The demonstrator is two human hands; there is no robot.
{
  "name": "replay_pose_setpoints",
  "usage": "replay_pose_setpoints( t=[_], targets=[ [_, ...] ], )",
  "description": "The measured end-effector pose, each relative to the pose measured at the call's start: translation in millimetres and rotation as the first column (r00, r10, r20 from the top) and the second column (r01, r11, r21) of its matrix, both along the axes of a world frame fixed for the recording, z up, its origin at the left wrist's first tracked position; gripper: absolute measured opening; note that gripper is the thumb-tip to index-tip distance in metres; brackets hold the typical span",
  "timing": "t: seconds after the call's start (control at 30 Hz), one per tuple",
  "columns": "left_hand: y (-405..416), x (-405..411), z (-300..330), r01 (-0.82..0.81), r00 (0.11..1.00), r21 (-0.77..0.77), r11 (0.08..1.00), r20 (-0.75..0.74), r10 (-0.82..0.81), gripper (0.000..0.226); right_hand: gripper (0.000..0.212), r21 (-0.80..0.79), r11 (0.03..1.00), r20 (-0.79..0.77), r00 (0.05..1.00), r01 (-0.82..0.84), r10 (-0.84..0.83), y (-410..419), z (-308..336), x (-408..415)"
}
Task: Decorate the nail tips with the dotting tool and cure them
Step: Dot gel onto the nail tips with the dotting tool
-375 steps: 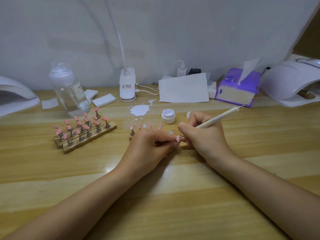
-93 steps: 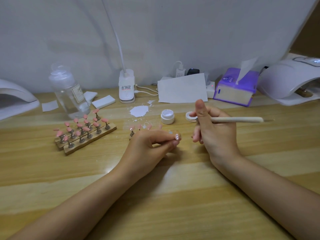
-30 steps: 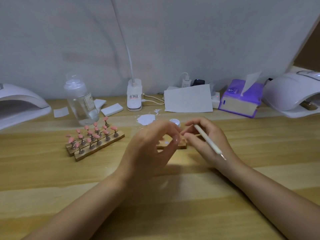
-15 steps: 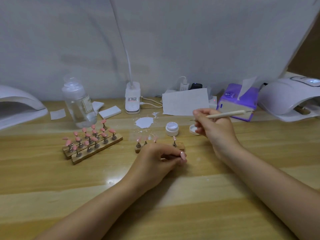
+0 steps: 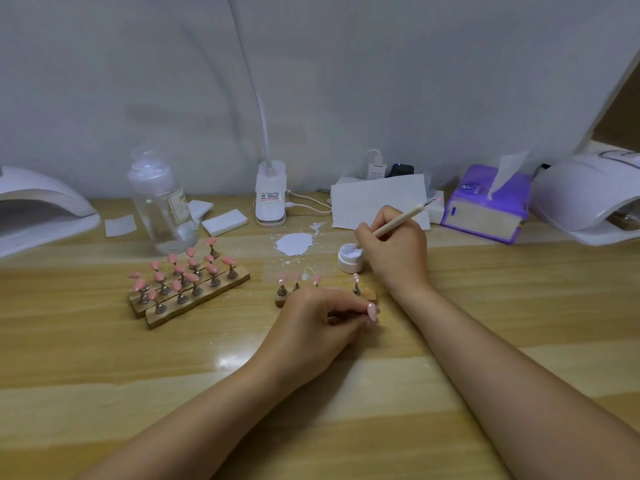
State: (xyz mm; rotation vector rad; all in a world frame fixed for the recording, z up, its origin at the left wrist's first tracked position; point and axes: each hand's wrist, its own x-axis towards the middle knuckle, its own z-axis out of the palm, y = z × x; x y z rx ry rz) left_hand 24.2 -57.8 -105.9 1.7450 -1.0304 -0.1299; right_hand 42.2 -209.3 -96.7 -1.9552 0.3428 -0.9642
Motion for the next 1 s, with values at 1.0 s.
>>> replay_pose_setpoints(
  t=[1.0],
  targets=[
    [1,-2,1,-0.035,0.998,0.042,0.999,-0.058,0.037,0.012,0.024,0.287,0.946,0.242,0.967,-0.151,0.08,6,36,-30]
  ],
)
